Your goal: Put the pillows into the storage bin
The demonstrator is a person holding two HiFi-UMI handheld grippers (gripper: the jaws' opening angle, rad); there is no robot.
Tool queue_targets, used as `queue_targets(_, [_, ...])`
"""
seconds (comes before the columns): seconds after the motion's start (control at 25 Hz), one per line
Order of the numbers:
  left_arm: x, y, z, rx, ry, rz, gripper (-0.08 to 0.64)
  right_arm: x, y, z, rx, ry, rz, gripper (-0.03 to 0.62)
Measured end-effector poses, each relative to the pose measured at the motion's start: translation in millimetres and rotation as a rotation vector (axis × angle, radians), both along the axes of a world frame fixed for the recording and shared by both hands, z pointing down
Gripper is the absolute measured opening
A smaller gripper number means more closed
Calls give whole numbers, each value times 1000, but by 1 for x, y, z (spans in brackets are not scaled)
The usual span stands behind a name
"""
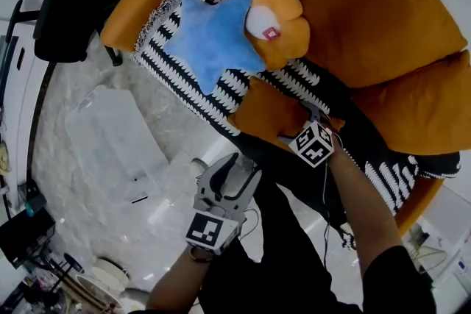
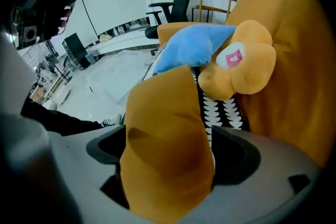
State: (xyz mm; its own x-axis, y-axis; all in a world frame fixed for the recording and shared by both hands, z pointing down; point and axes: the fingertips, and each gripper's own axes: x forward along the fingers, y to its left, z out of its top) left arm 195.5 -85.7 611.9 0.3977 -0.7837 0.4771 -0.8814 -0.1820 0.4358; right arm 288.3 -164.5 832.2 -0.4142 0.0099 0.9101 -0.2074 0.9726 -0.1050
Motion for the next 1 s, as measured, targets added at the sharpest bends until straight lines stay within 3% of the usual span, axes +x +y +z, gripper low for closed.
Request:
queue_targets(0.2, [-5, 1, 8, -21, 8, -12, 204, -5, 13, 25, -30, 55, -39, 548])
queue_targets(0.52, [-11, -1, 11, -25, 20, -21, 206, -7, 11, 42, -21, 129, -34, 538])
queue_targets(1.0, [-27, 4, -2, 2, 5, -41, 206, -4, 23, 31, -98, 152, -40, 315])
